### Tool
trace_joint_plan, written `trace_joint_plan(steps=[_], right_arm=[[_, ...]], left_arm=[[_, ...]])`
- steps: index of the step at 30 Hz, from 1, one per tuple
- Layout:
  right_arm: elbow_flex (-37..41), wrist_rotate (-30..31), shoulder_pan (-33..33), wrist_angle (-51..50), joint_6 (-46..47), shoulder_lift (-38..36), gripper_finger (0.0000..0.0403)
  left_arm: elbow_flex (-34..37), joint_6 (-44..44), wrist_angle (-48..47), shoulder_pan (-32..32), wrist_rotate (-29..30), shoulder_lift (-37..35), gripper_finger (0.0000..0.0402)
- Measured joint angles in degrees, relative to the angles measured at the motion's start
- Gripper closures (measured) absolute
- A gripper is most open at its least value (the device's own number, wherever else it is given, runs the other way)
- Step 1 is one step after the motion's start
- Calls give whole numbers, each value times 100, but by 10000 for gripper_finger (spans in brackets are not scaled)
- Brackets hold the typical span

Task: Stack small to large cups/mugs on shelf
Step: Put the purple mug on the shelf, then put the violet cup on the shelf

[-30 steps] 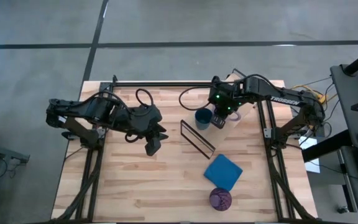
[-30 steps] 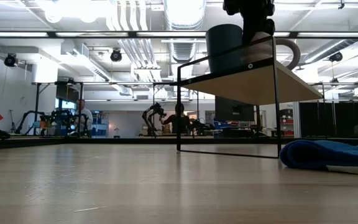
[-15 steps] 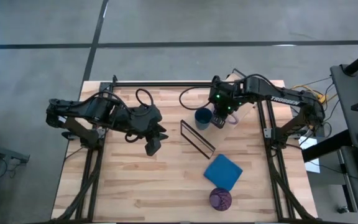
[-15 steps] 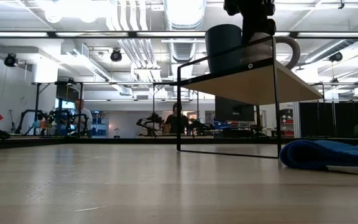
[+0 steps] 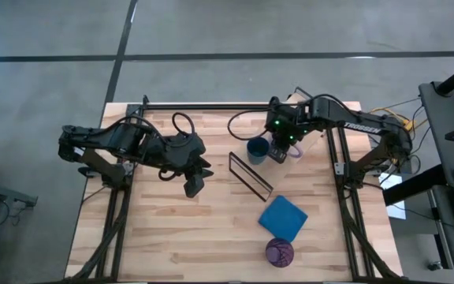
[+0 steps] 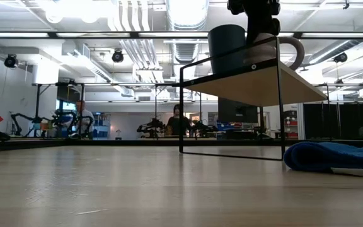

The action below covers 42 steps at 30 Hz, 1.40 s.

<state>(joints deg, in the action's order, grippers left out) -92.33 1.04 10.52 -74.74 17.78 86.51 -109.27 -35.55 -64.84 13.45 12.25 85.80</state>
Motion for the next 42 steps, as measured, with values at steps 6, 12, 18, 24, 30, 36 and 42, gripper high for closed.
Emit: trace_joint_plan(steps=[6,12,18,24,30,36,42], right_arm=[[0,-16,0,-2,-3,-113,298],[-10,-14,0,-7,-1,-354,292],[-346,-124,-15,-129,158,-533,296],[-654,-1503,-255,-172,582,-681,300],[-664,-1949,-1242,-175,1437,-762,299],[-662,-1924,-2549,-170,2505,-694,300],[-648,-1185,-3661,-166,3632,-322,300]], left_arm=[[0,-2,0,0,0,0,288],[0,-2,2,0,1,0,288],[0,-2,4,0,0,0,288],[0,-2,7,0,0,0,288],[0,-2,7,0,2,0,288],[2,0,4,1,2,0,288],[2,0,2,2,2,0,288]])
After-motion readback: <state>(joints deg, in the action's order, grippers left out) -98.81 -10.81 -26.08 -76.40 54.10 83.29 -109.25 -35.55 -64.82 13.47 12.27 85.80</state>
